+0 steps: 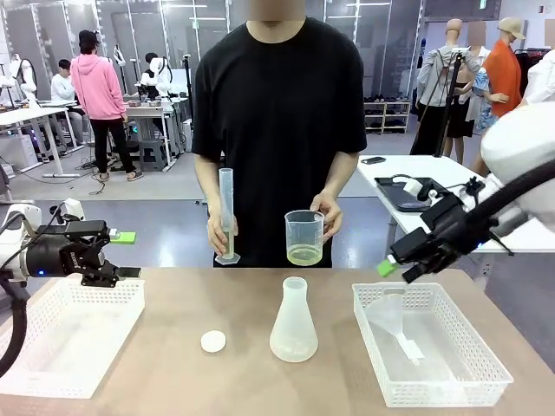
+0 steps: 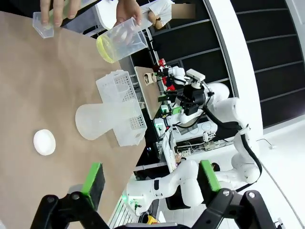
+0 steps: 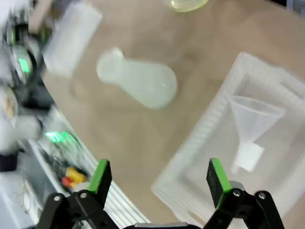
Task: Prepare the solutions needed for the experiment.
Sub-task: Pick up the Plastic Funnel and insert it into the Big flask.
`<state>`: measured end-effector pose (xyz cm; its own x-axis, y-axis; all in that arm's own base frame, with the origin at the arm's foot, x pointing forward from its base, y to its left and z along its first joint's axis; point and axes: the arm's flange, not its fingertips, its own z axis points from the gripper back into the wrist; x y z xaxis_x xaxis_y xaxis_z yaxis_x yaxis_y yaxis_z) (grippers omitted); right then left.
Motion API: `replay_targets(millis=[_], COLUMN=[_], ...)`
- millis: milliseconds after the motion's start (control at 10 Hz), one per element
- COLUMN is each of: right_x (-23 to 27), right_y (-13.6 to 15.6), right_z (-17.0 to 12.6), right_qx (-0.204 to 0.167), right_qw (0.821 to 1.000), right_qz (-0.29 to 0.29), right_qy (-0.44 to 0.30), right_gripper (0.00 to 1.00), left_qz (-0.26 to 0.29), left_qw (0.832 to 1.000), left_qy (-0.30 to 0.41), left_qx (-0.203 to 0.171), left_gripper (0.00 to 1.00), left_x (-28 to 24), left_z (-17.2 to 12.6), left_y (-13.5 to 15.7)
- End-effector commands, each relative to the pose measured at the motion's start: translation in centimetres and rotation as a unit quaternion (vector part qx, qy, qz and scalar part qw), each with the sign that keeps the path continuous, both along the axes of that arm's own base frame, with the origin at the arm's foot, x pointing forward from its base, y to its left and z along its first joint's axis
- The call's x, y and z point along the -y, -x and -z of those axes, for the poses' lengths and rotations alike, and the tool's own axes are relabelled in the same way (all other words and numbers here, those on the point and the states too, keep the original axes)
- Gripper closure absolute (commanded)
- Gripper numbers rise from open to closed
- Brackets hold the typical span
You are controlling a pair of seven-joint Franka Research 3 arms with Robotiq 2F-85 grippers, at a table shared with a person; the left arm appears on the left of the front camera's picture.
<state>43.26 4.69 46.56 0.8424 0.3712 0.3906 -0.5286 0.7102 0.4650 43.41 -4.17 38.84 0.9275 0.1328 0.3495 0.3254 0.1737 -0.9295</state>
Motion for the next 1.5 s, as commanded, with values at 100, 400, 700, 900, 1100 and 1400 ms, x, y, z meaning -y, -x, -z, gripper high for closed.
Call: replay_targets(millis=[100, 400, 700, 900, 1100, 1400], right_x=[-0.1, 0.0, 0.0, 0.4, 0.5, -1.1], right_y=[-3.2, -2.3, -2.3, -2.8, -6.8, -11.6], right_z=[-2.7, -3.0, -3.0, -2.8, -1.9, 0.7], right_qx=[0.093, 0.05, 0.05, 0.053, 0.115, 0.152], right_qw=[0.984, 0.992, 0.992, 0.99, 0.961, 0.917], right_qz=[-0.097, -0.073, -0.073, -0.078, -0.197, -0.308], right_qy=[0.114, 0.095, 0.095, 0.1, 0.158, 0.203], right_gripper=[0.0, 0.0, 0.0, 0.0, 0.0, 0.0], left_qz=[-0.004, -0.004, -0.004, -0.004, -0.004, -0.004], left_qw=[1.0, 1.0, 1.0, 1.0, 1.0, 1.0], left_qy=[0.018, 0.018, 0.018, 0.018, 0.018, 0.018], left_qx=[0.004, 0.004, 0.004, 0.004, 0.004, 0.004], left_gripper=[0.0, 0.0, 0.0, 0.0, 0.0, 0.0], left_x=[0.2, 0.2, 0.2, 0.2, 0.2, 0.2], left_z=[-0.2, -0.2, -0.2, -0.2, -0.2, -0.2], left_y=[0.0, 0.0, 0.0, 0.0, 0.0, 0.0])
